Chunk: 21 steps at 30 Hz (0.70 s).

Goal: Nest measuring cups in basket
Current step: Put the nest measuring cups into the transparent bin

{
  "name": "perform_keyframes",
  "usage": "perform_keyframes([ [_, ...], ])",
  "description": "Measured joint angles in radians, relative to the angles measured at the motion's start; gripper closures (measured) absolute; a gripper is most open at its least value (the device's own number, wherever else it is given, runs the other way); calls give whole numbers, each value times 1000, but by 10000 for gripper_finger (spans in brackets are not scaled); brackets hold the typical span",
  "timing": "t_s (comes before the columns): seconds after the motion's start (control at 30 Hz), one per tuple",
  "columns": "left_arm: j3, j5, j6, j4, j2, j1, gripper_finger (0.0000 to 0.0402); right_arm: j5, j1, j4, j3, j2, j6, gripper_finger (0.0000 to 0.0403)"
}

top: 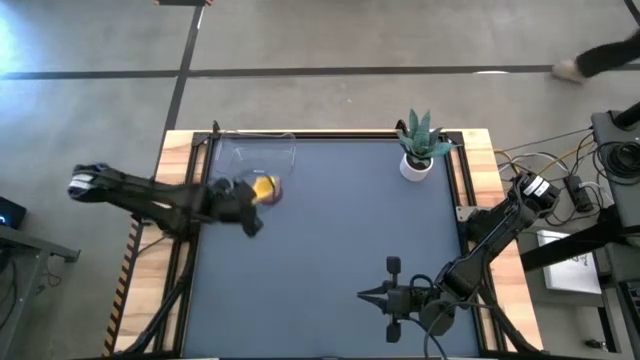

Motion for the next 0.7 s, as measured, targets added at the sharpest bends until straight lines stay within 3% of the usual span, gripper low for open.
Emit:
perform_keyframes([
  [0.17, -48, 82, 140, 166, -104, 269, 298, 0, -5, 0, 0, 0, -30, 394],
  [0.33, -19, 192, 294, 222, -92, 484, 298, 1, -16, 0, -4, 0, -43, 394],
  [0.7, 169, 223, 668, 152, 171, 664, 298, 1, -52, 0, -48, 0, -51, 394],
])
